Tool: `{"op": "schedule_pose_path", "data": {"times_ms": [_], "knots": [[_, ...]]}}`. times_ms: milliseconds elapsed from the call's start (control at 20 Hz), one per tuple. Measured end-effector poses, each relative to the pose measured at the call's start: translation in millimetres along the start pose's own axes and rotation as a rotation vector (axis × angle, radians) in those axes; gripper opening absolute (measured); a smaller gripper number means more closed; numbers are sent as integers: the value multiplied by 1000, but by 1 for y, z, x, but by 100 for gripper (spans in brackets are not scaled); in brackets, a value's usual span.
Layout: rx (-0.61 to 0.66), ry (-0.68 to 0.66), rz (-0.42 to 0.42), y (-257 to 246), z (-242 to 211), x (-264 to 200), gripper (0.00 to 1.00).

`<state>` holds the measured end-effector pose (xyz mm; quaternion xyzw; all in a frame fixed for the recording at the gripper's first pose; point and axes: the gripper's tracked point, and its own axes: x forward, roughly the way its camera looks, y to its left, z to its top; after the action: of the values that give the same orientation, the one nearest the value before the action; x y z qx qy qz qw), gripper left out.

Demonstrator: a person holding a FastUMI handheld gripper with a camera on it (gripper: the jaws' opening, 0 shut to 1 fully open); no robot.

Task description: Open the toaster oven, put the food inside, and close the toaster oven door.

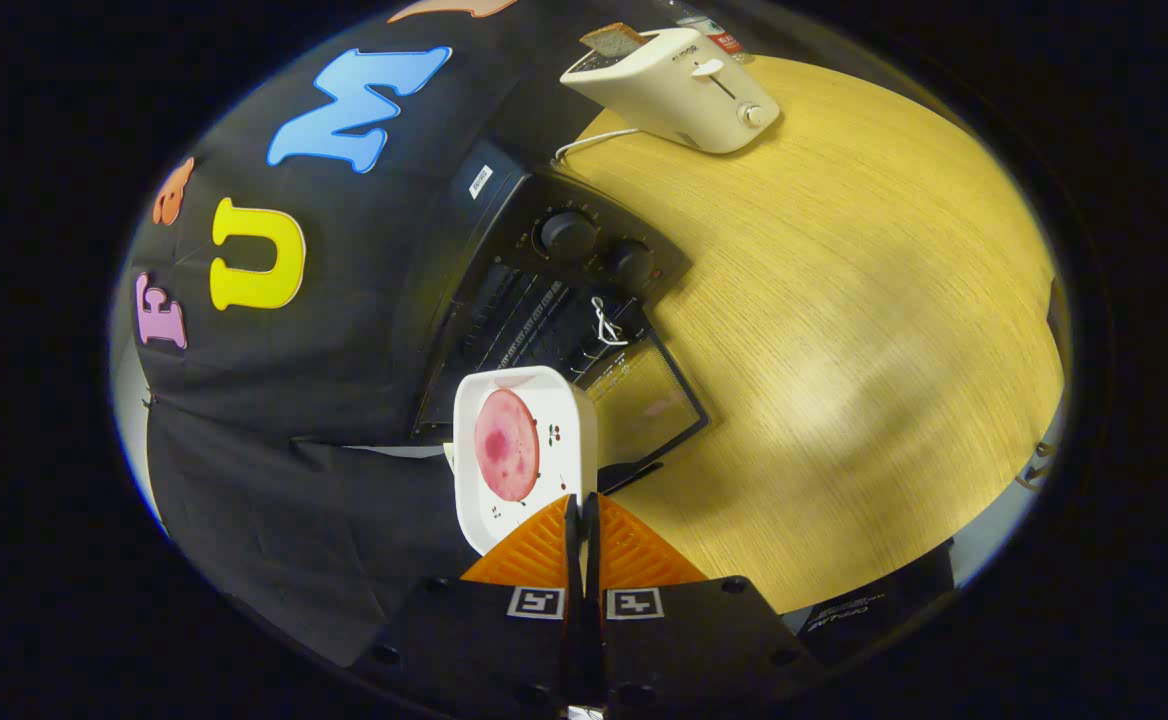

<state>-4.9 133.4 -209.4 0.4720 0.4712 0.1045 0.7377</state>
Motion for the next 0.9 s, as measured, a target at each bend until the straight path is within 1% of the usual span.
{"op": "schedule_pose_path", "data": {"times_ms": [150,250,400,500,650,900], "knots": [[42,-5,10,8,6,29,1],[84,-25,31,15,14,46,1],[102,-130,22,13,28,67,1],[154,-164,38,16,33,79,1],[225,-172,46,18,37,97,2],[338,-231,78,35,57,124,2]]}}
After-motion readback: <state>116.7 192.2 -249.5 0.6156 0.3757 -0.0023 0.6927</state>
